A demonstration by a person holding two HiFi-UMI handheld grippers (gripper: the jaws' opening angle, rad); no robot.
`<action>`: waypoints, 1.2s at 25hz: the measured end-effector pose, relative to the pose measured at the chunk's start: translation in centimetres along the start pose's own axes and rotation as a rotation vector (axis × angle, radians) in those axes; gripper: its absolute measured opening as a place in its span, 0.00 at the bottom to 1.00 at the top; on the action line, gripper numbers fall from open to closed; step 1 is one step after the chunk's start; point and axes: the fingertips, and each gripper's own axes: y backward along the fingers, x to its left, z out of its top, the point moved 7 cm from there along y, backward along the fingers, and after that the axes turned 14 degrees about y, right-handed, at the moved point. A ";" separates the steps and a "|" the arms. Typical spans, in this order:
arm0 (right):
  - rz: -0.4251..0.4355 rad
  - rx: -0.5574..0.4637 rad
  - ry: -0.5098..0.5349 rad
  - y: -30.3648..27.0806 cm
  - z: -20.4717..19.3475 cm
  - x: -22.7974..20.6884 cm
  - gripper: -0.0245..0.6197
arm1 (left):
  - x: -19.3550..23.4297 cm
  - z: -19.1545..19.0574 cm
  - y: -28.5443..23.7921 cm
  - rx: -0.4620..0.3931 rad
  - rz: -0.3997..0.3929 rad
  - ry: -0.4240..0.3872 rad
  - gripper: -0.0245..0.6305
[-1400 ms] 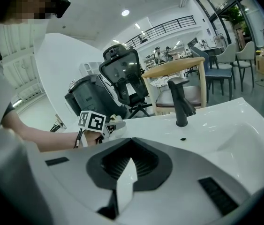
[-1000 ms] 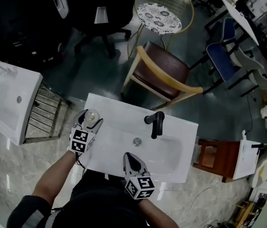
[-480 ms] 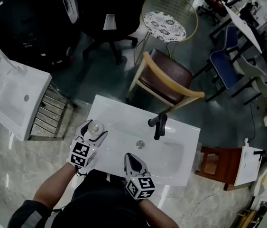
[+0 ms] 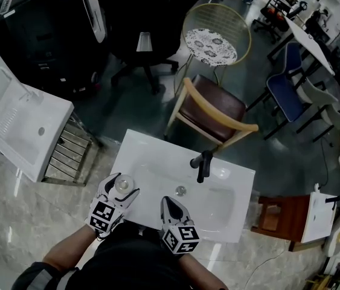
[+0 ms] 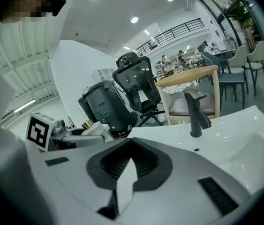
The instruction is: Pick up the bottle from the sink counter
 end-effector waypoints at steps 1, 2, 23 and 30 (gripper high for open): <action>0.002 -0.006 0.003 0.0 0.2 0.0 0.05 | -0.2 -0.1 0.3 0.002 -0.009 0.001 0.55; 0.003 -0.011 0.005 -0.1 0.4 0.0 0.05 | -0.4 -0.1 0.5 0.005 -0.017 0.002 0.55; 0.013 -0.095 0.087 -0.8 4.3 -0.2 0.05 | -1.4 0.7 4.9 -0.011 0.022 0.053 0.55; 0.004 -0.129 0.136 -0.7 5.3 0.0 0.05 | -1.9 0.4 4.4 -0.010 -0.009 0.044 0.55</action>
